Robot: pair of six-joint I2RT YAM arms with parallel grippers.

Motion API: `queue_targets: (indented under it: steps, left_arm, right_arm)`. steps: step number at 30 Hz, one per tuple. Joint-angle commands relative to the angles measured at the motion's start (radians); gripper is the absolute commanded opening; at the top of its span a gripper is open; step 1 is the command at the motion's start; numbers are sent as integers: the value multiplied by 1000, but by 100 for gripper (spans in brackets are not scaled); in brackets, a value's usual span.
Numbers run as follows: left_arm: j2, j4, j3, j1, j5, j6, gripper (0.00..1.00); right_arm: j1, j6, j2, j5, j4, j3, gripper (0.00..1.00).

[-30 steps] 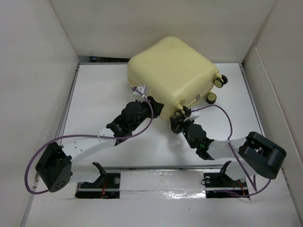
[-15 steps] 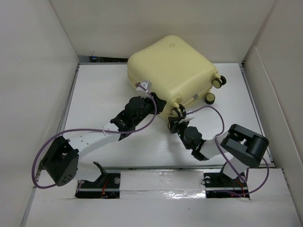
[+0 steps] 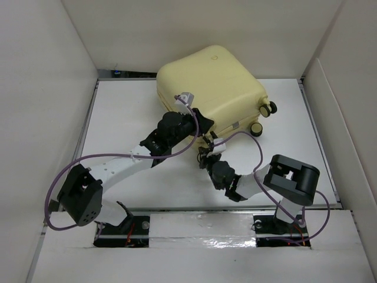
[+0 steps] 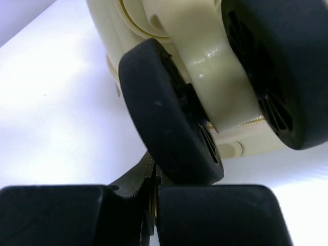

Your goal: Pack the luggage

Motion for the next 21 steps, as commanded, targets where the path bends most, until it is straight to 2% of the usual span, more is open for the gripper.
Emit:
queue_targets:
  steps: [1, 9, 11, 14, 16, 17, 19, 20, 21]
  left_arm:
    - [4, -10, 58, 14, 104, -32, 20]
    - [17, 20, 55, 25, 216, -104, 19]
    - [12, 45, 42, 25, 245, -126, 19]
    - [-9, 79, -1, 25, 256, -169, 19]
    - [-44, 77, -37, 25, 230, -170, 19]
    - [-61, 71, -51, 25, 180, -164, 20]
    - [-133, 59, -99, 25, 112, -134, 26]
    - [-161, 56, -120, 25, 38, -124, 28]
    - [-219, 51, -163, 25, -3, -118, 33]
  right_arm:
    - [86, -31, -20, -106, 157, 95, 0]
    - [129, -36, -29, -103, 164, 97, 0]
    - [78, -25, 5, -123, 167, 143, 0]
    - [30, 46, 63, -180, 261, 151, 0]
    - [30, 61, 60, -157, 286, 134, 9]
    - [46, 53, 51, -142, 280, 106, 25]
    - [85, 62, 10, -93, 252, 66, 44]
    - [94, 76, -7, -91, 240, 13, 60]
    - [115, 93, -24, -85, 223, -13, 65]
